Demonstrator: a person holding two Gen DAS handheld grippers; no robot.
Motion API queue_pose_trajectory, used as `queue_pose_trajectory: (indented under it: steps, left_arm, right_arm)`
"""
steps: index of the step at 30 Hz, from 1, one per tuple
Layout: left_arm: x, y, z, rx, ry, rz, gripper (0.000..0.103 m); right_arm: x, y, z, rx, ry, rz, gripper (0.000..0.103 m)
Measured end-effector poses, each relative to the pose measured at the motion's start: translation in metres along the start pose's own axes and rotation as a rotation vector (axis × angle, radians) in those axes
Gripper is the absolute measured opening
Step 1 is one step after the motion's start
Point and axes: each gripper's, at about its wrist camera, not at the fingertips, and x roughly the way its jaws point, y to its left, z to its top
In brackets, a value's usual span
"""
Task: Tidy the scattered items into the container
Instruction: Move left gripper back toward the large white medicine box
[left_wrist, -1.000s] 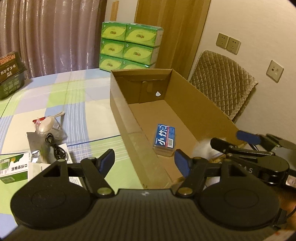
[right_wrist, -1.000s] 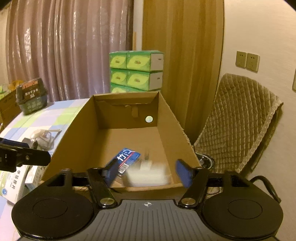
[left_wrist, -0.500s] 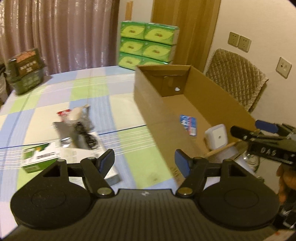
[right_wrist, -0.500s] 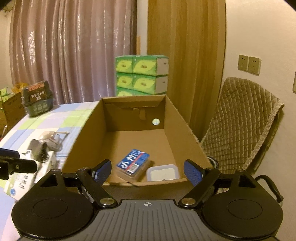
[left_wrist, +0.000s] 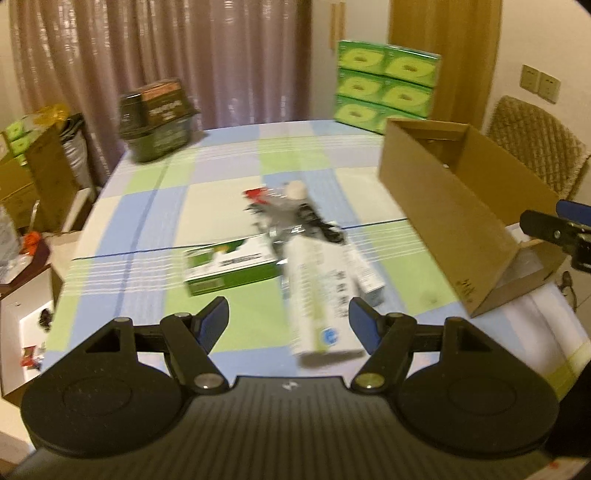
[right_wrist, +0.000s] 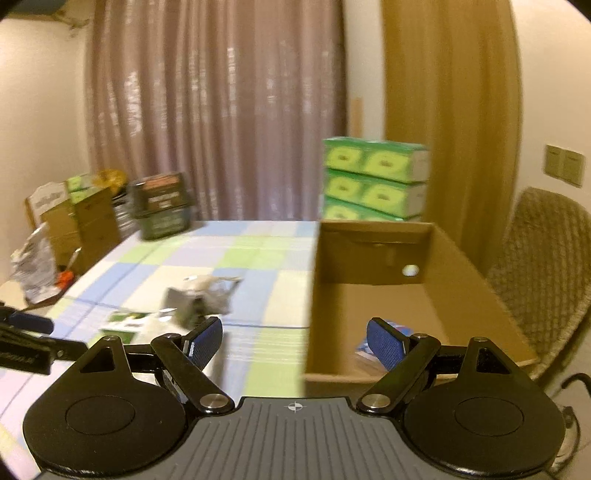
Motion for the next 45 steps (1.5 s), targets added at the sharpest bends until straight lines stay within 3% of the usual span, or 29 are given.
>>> queue_pose_trajectory:
  steps: [6,13,35,45]
  left_arm:
    - [-0.01,0.018,-0.009,-0.028,0.005,0.01,0.068]
    - [-0.01,0.019,-0.017,-0.019,0.013,-0.005,0.07]
    - [0.075,-0.026,-0.007,0.005,0.147,-0.162,0.069]
    - [0.101,-0.046,-0.003,0.085,0.174,-0.139,0.069]
  right_arm:
    - [0.003,0.04,-0.016,-0.058,0.047,0.067,0.083]
    - [0.012,0.06,-0.043,-0.092,0.132,0.096,0.083]
    - [0.05,0.042,-0.082,-0.1,0.25,0.116,0.083]
    - [0.066,0.035,-0.092,-0.097,0.272,0.115,0.083]
